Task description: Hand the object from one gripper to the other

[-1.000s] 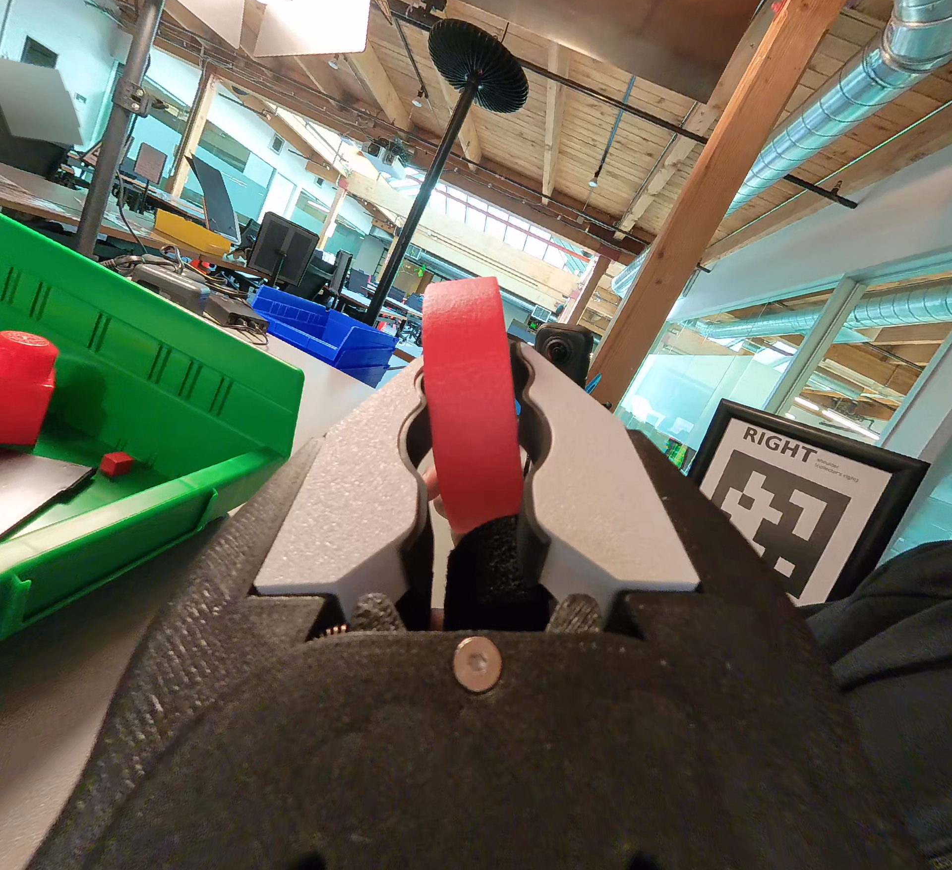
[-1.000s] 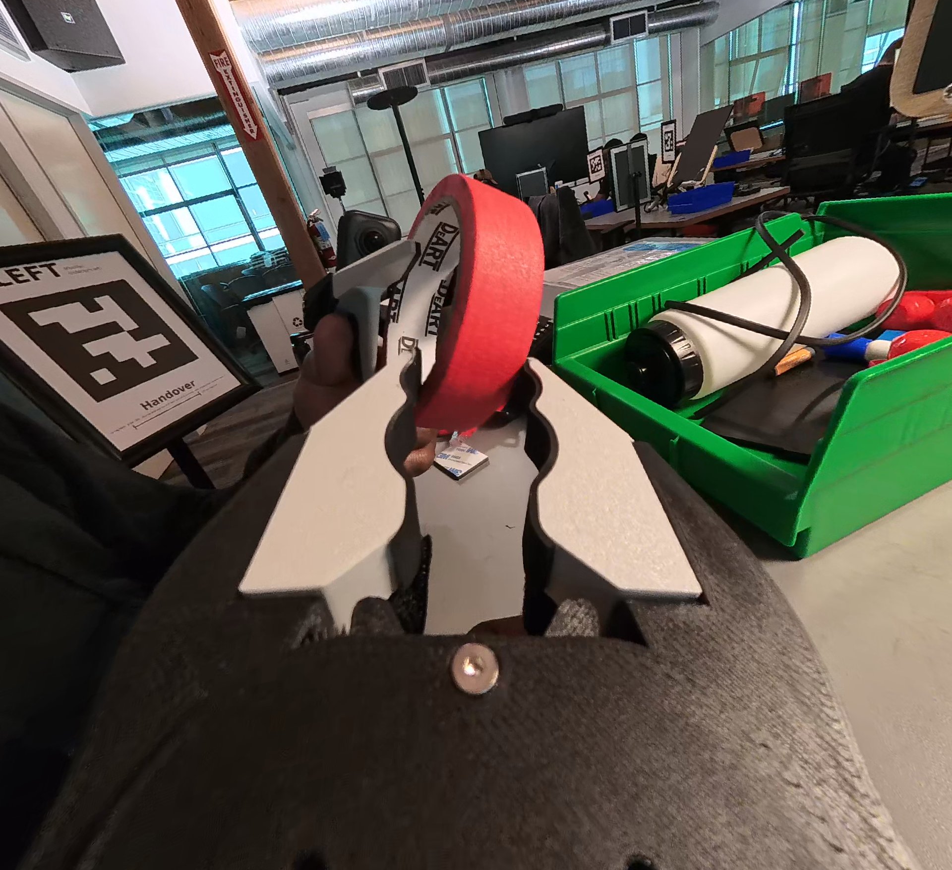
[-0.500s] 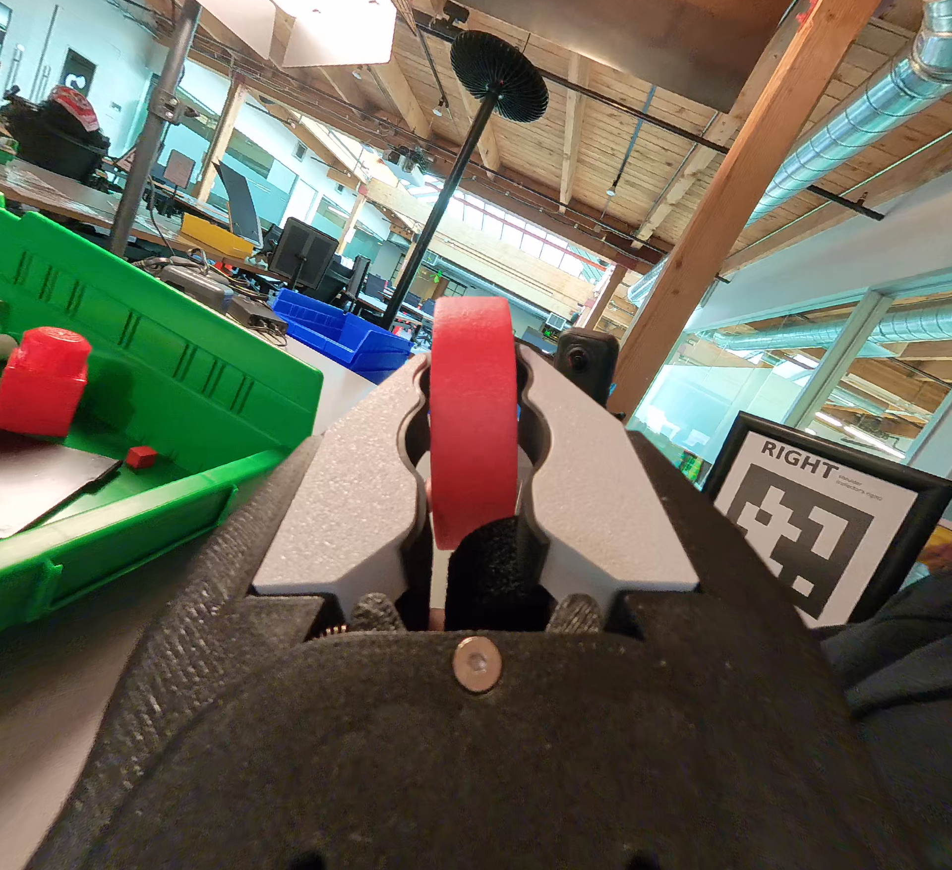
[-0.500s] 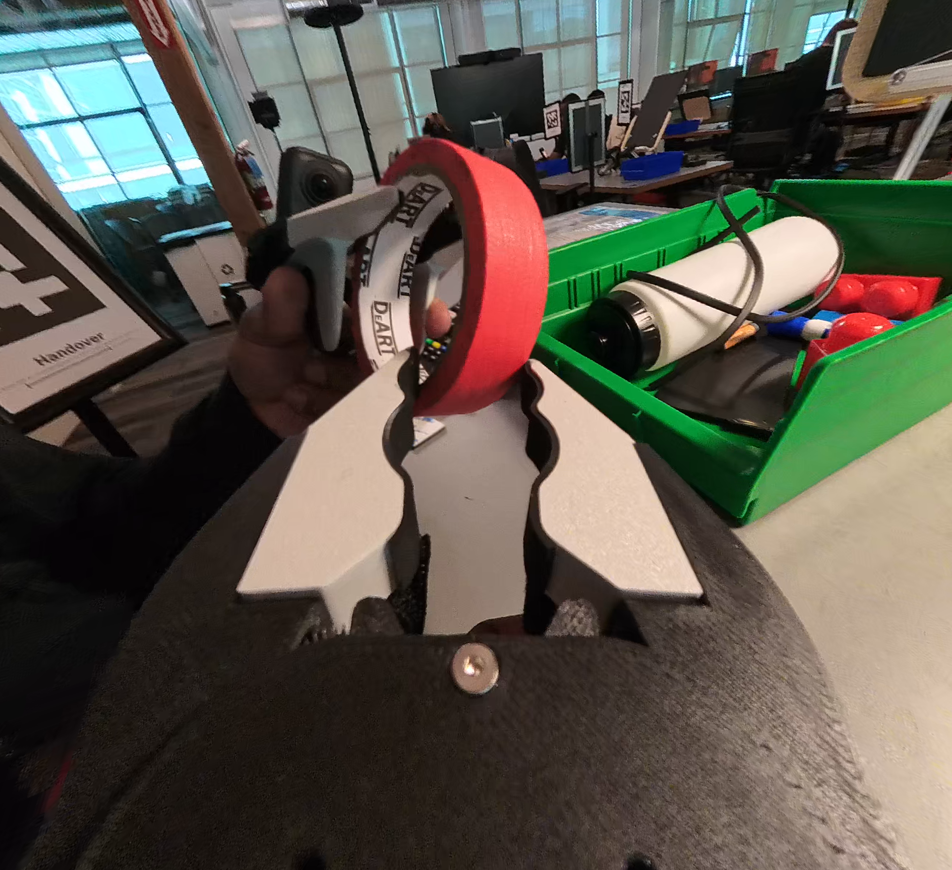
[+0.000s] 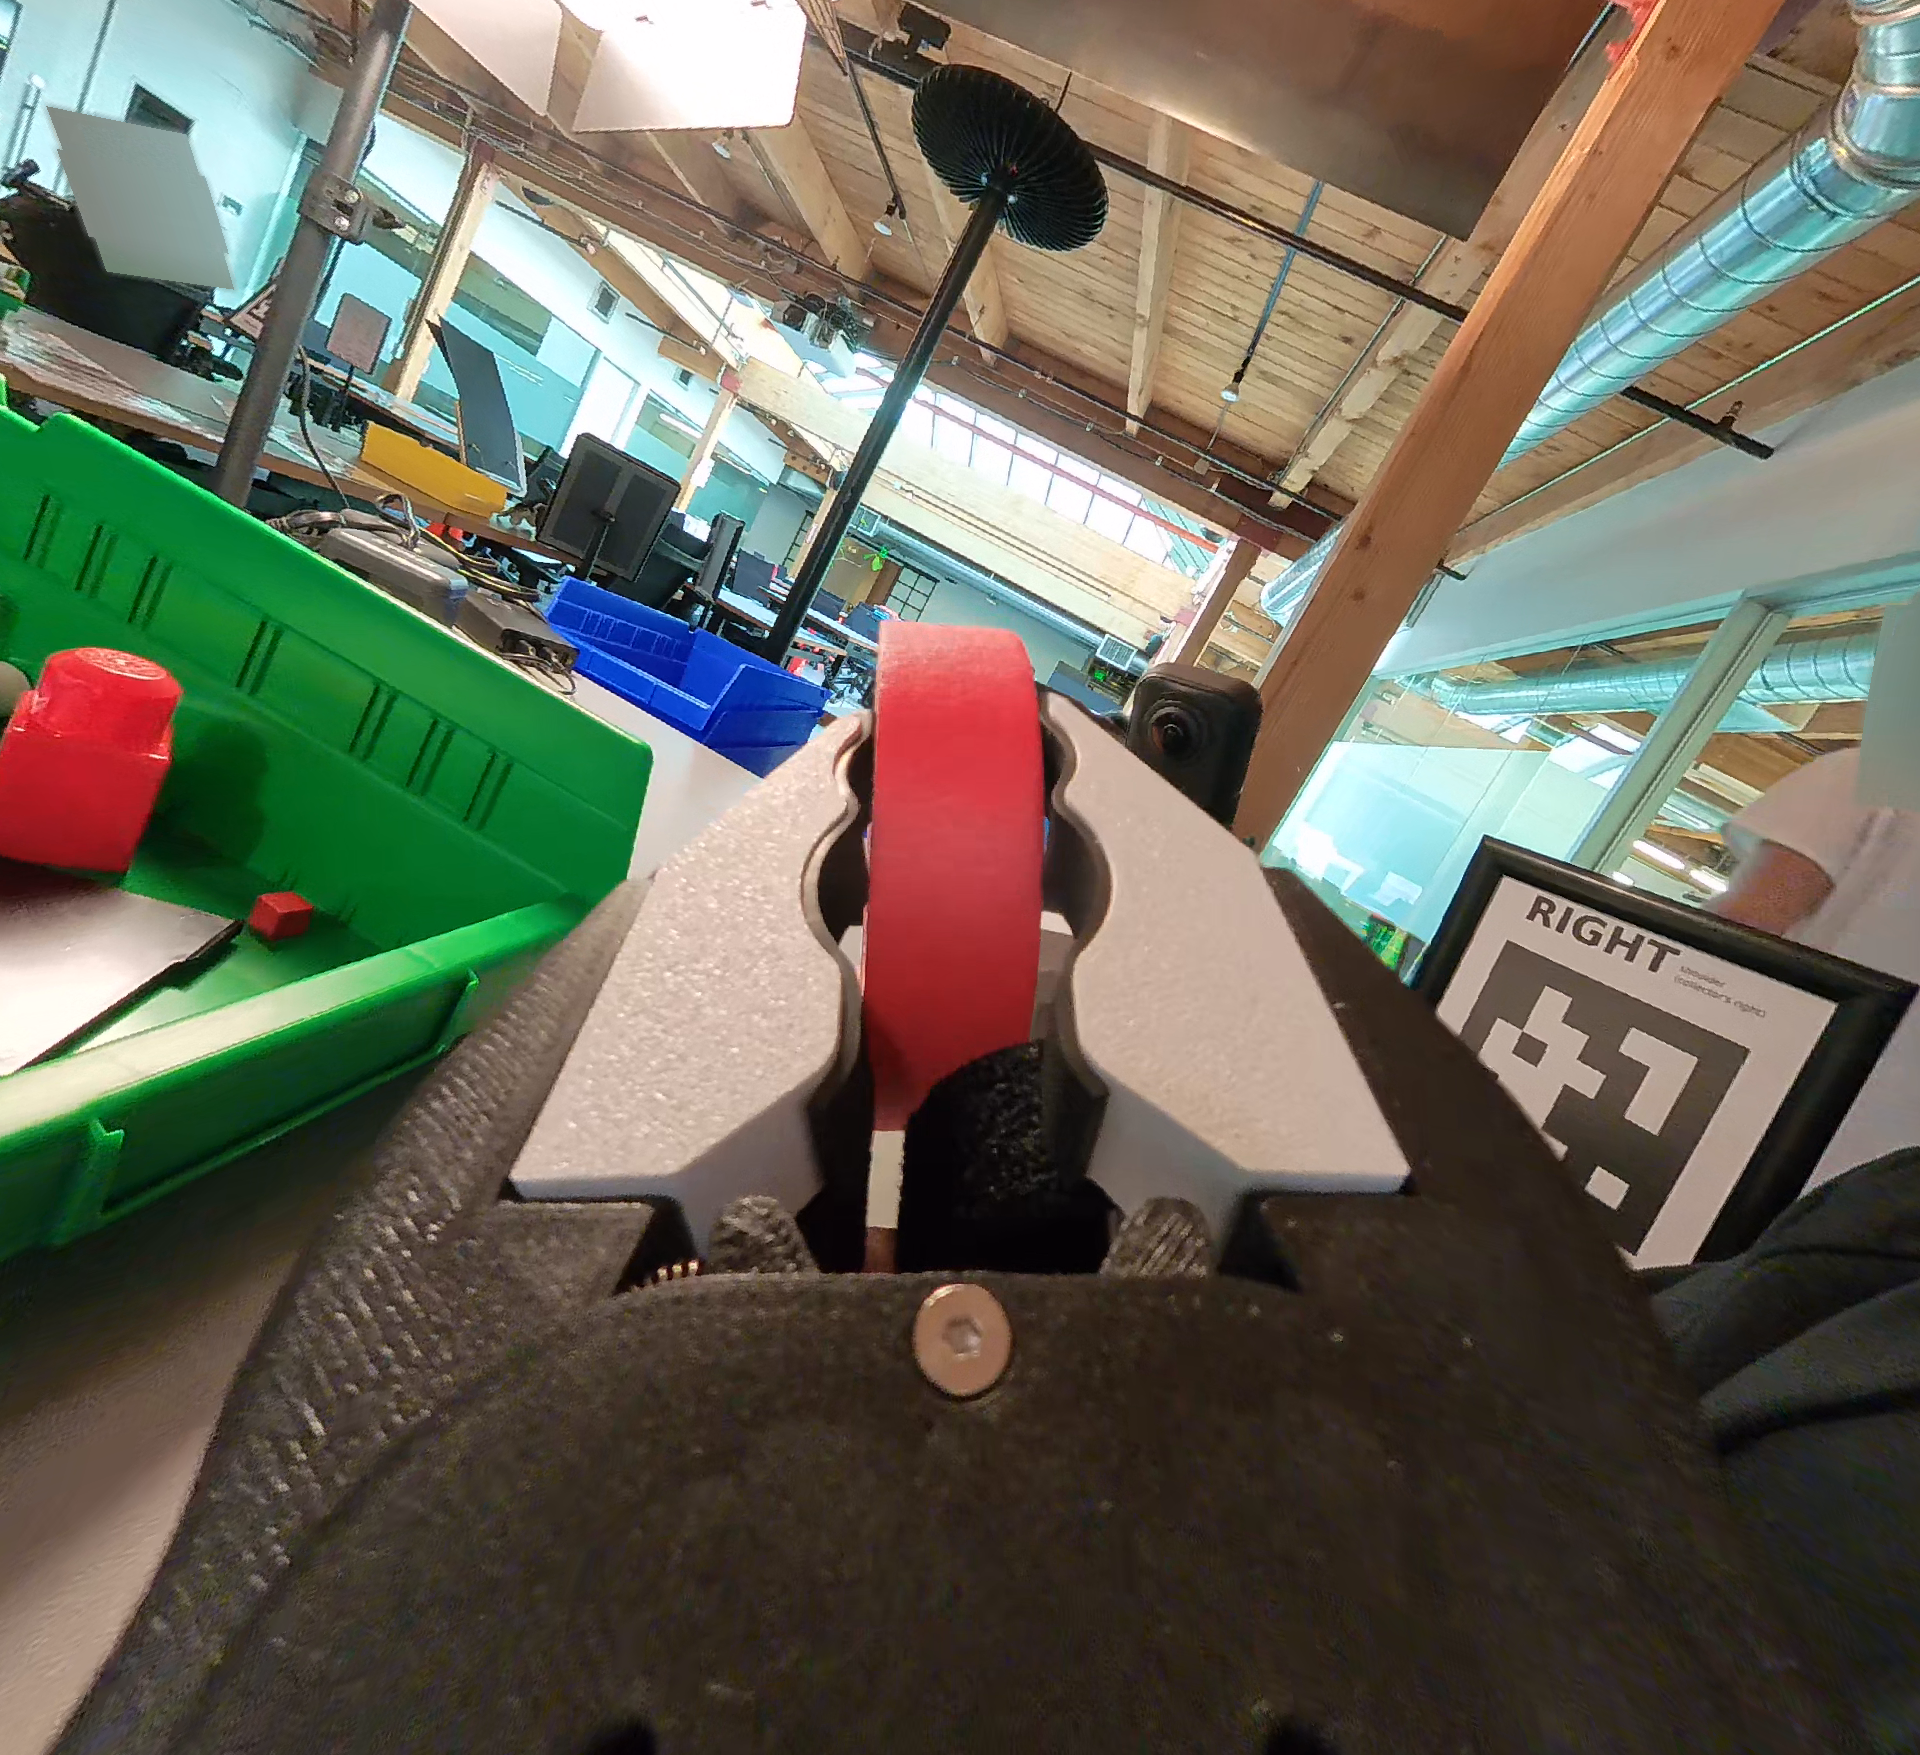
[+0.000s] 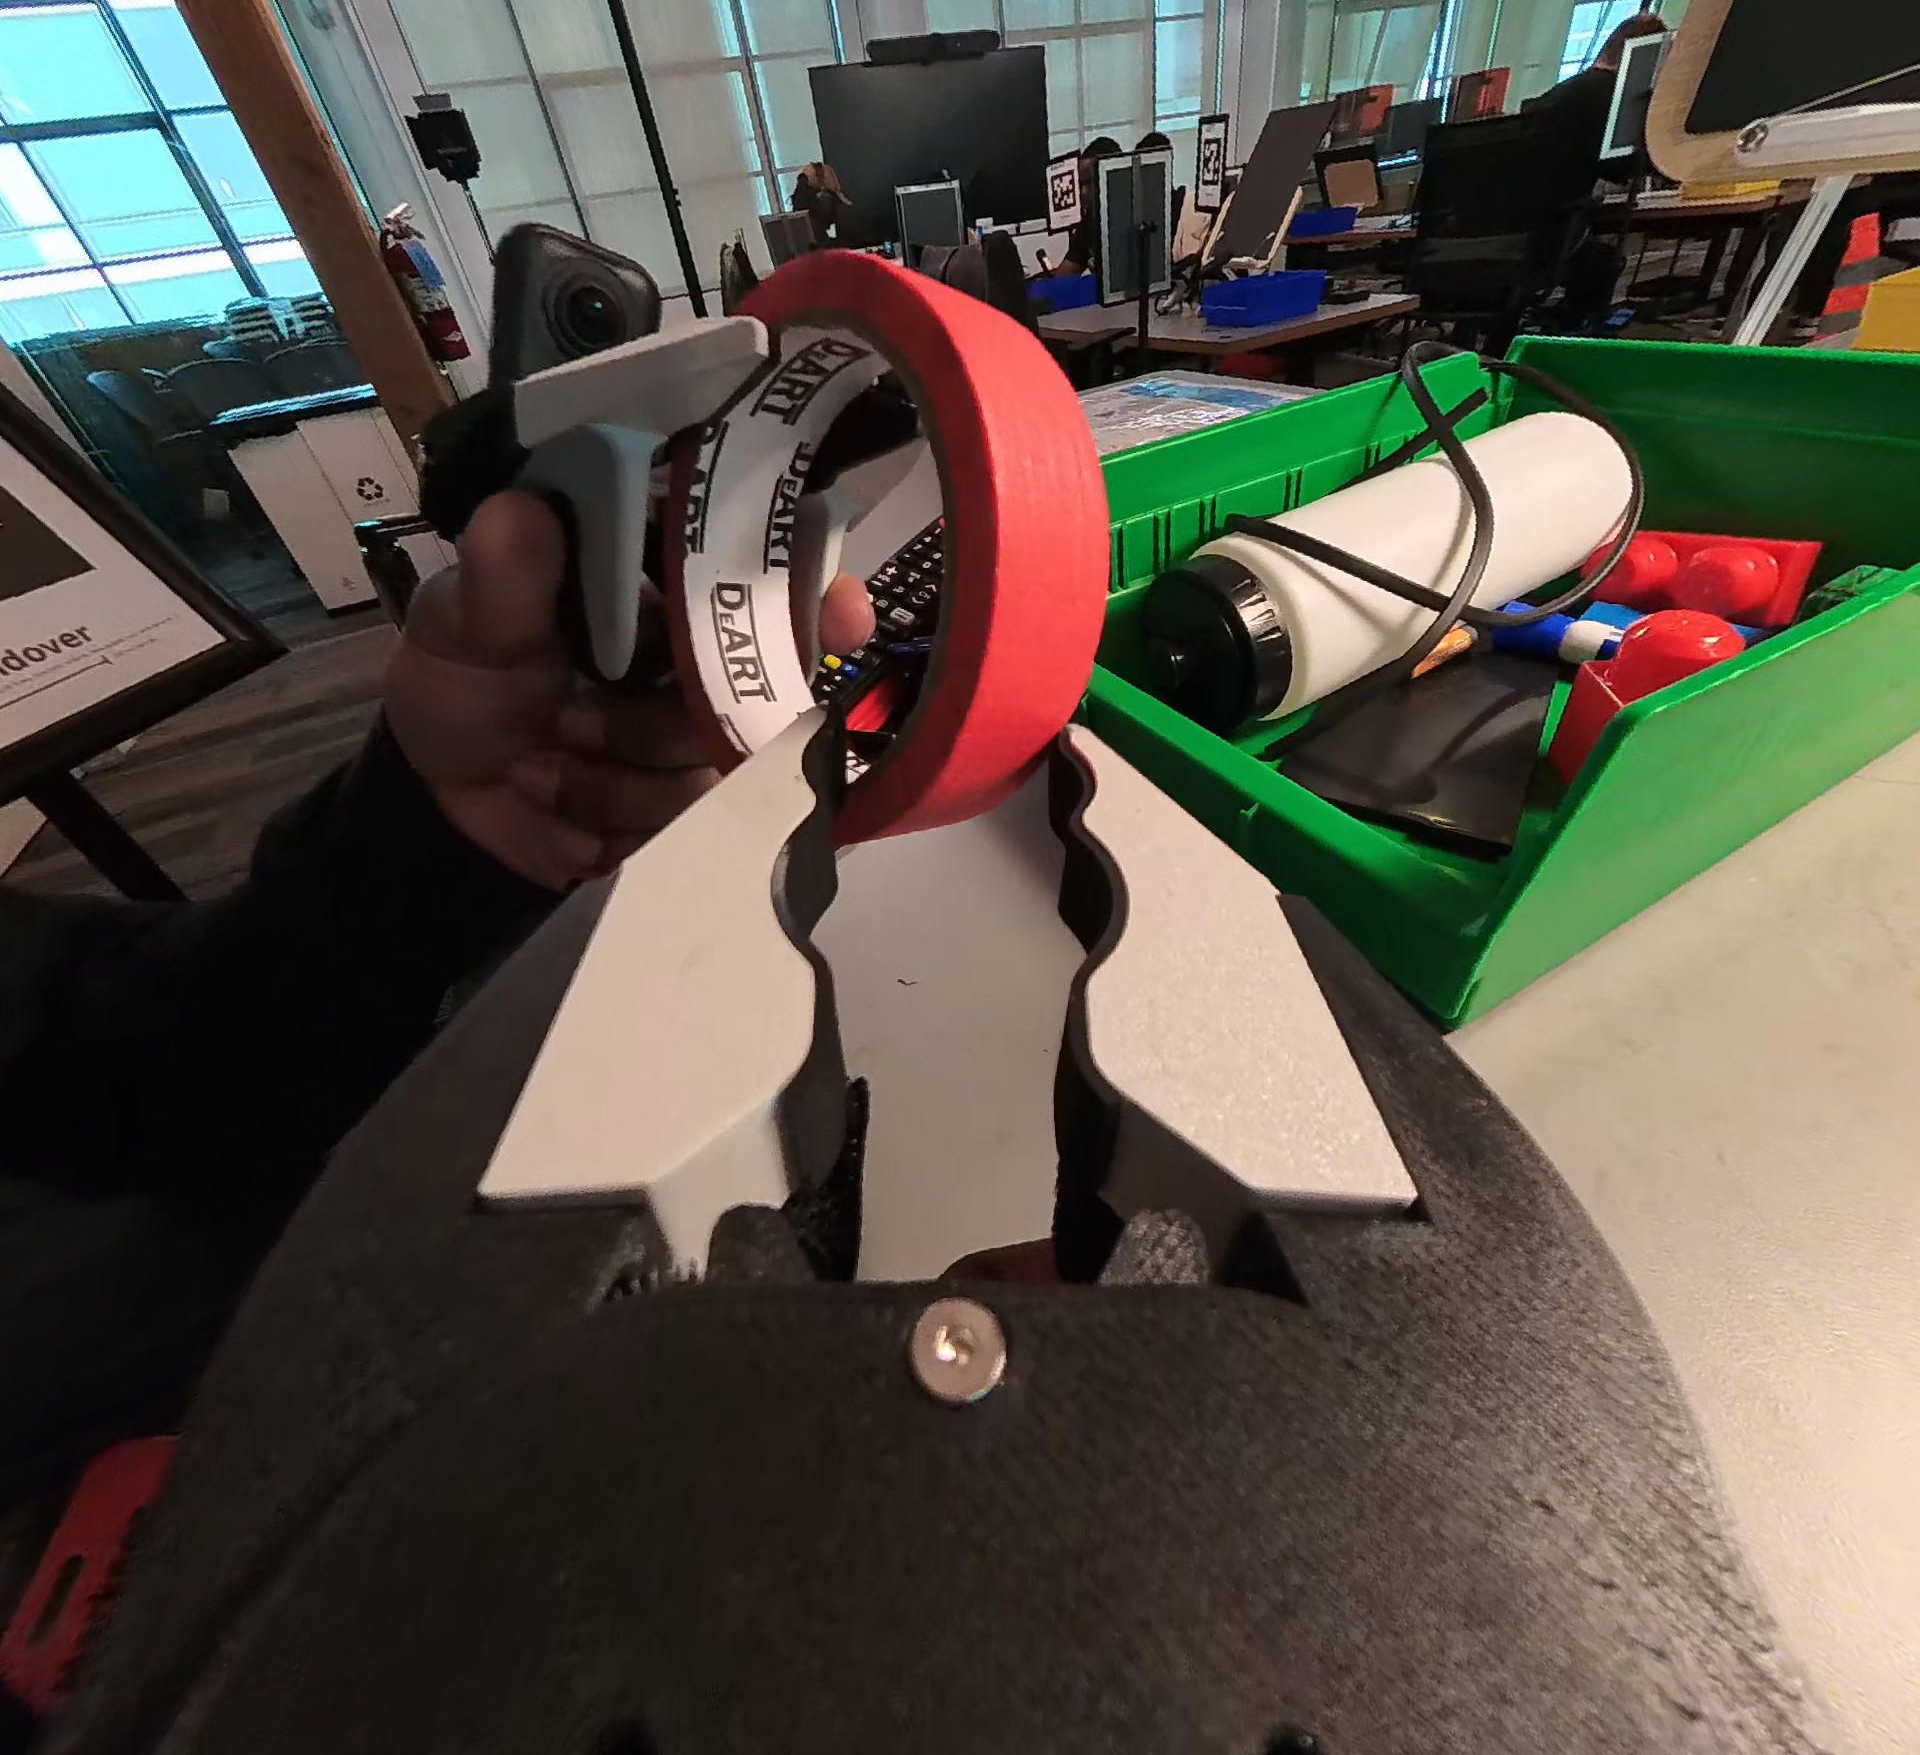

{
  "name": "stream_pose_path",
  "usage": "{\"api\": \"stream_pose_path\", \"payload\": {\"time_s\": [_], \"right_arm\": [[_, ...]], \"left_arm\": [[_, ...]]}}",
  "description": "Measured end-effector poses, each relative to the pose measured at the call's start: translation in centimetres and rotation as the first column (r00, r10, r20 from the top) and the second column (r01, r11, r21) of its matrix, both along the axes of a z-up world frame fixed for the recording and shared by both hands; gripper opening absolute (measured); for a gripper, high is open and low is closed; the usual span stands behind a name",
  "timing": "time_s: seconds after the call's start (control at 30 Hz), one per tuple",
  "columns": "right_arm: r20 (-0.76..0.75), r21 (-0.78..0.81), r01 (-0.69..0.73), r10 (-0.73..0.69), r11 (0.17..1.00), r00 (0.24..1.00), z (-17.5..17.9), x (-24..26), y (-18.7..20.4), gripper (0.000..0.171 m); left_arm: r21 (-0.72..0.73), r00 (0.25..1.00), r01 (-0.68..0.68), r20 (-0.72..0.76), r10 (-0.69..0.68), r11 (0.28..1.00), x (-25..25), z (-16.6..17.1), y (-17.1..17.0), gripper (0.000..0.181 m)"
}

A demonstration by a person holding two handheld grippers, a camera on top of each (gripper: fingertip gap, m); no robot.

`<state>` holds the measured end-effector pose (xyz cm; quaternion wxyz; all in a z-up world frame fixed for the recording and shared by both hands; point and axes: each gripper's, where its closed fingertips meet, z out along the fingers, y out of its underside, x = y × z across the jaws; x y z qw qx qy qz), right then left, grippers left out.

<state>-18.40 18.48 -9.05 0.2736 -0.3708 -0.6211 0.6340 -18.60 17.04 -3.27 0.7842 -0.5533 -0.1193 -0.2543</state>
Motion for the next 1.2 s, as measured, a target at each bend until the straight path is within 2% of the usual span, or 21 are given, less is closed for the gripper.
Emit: {"api": "stream_pose_path", "payload": {"time_s": [0.23, 0.33, 0.47, 0.63, 0.77, 0.93, 1.2], "right_arm": [[0.002, 0.007, 0.026, -0.026, 1.000, 1.000, -0.1, -0.2, 0.5, 0.036], [0.021, 0.012, 0.052, -0.052, 0.999, 0.998, -0.4, -0.4, 0.9, 0.031], [0.043, 0.072, 0.123, -0.126, 0.990, 0.991, -1.2, -1.1, 1.7, 0.023], [0.066, 0.088, 0.156, -0.162, 0.984, 0.985, -1.6, -1.5, 2.0, 0.021], [0.066, 0.132, 0.201, -0.211, 0.971, 0.975, -1.9, -1.9, 2.3, 0.020], [0.031, 0.201, 0.250, -0.261, 0.947, 0.965, -2.1, -2.4, 2.4, 0.022], [0.027, 0.192, 0.253, -0.263, 0.948, 0.964, -2.0, -2.3, 2.5, 0.024]], "left_arm": [[-0.005, 1.000, 0.021, 0.006, -0.021, 1.000, 0.4, -0.1, 0.2, 0.031], [-0.086, 0.999, 0.016, -0.040, -0.019, 0.996, 0.9, -1.2, 1.0, 0.032], [-0.255, 0.978, -0.107, -0.200, 0.056, 0.961, 0.8, -3.9, 2.4, 0.034], [-0.325, 0.943, -0.230, -0.307, 0.128, 0.917, -0.1, -5.1, 2.7, 0.030], [-0.351, 0.939, -0.241, -0.319, 0.126, 0.905, -0.2, -5.5, 2.7, 0.030], [-0.359, 0.909, -0.316, -0.380, 0.172, 0.878, -0.9, -5.8, 2.7, 0.030], [-0.359, 0.903, -0.326, -0.391, 0.177, 0.874, -0.9, -5.8, 2.7, 0.030]]}}
